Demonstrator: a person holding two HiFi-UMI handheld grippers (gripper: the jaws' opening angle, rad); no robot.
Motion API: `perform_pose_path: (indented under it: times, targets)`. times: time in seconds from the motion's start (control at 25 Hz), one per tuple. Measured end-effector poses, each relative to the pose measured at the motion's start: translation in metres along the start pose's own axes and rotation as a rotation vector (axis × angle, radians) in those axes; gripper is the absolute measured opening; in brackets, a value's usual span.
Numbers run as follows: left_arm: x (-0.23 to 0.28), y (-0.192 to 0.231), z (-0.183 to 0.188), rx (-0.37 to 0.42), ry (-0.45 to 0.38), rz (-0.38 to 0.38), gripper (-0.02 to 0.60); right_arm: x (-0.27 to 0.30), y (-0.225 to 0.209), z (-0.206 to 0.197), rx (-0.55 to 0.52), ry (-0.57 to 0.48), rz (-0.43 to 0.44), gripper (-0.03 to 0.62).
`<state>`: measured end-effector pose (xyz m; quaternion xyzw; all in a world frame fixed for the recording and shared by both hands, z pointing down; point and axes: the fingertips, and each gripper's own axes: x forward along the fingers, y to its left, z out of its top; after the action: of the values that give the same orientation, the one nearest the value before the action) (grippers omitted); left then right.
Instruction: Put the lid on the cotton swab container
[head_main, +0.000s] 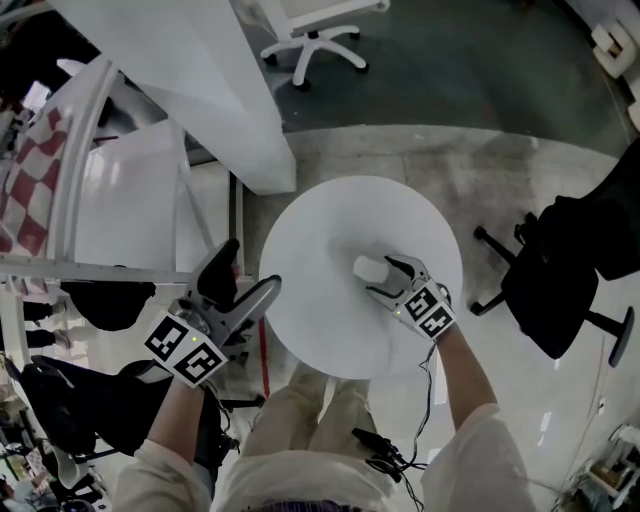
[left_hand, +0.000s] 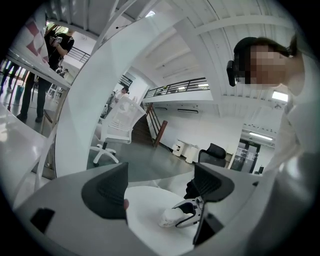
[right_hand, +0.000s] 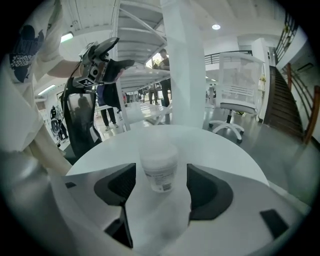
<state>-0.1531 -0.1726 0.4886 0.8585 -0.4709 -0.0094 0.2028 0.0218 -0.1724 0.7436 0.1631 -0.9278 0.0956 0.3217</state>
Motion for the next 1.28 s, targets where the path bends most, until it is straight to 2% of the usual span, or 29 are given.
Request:
perform_pose_path:
  times: [0.12,0.2,0.36,0.6,0.72,0.88,0.96,1.04,1.16,1.28]
  targets:
    - [-0.008,-0.006,0.009,0.014,-0.007,-0.001,0.408,-0.022,0.009,0.007,0.043,-0.013,-0.018,0.334]
    - [-0.012,-0.015,0.019,0.041,-0.01,-0.003,0.408,-0.049,0.014,0.025,0.106,-0.072,-0.062,0.333]
    - [-0.017,-0.041,0.044,0.124,-0.04,-0.024,0.408,-0.127,0.009,0.085,0.257,-0.284,-0.255,0.313]
    - [-0.021,-0.089,0.059,0.221,-0.099,-0.067,0.408,-0.238,0.016,0.173,0.354,-0.561,-0.555,0.247]
    - [-0.027,-0.108,0.068,0.235,-0.144,-0.04,0.408,-0.272,0.032,0.201,0.374,-0.634,-0.647,0.221]
    - [-0.036,-0.122,0.073,0.266,-0.183,0.004,0.403,-0.283,0.061,0.218,0.343,-0.64,-0.745,0.167]
    - [-0.036,-0.129,0.075,0.325,-0.183,0.013,0.366,-0.287,0.072,0.22,0.31,-0.629,-0.791,0.127]
    - [-0.037,-0.134,0.081,0.378,-0.201,0.028,0.279,-0.292,0.079,0.223,0.284,-0.624,-0.835,0.089]
    - [-0.039,-0.138,0.092,0.401,-0.24,0.053,0.179,-0.297,0.083,0.224,0.263,-0.617,-0.908,0.034]
    - [-0.039,-0.142,0.098,0.417,-0.263,0.074,0.099,-0.301,0.083,0.228,0.238,-0.609,-0.956,0.014]
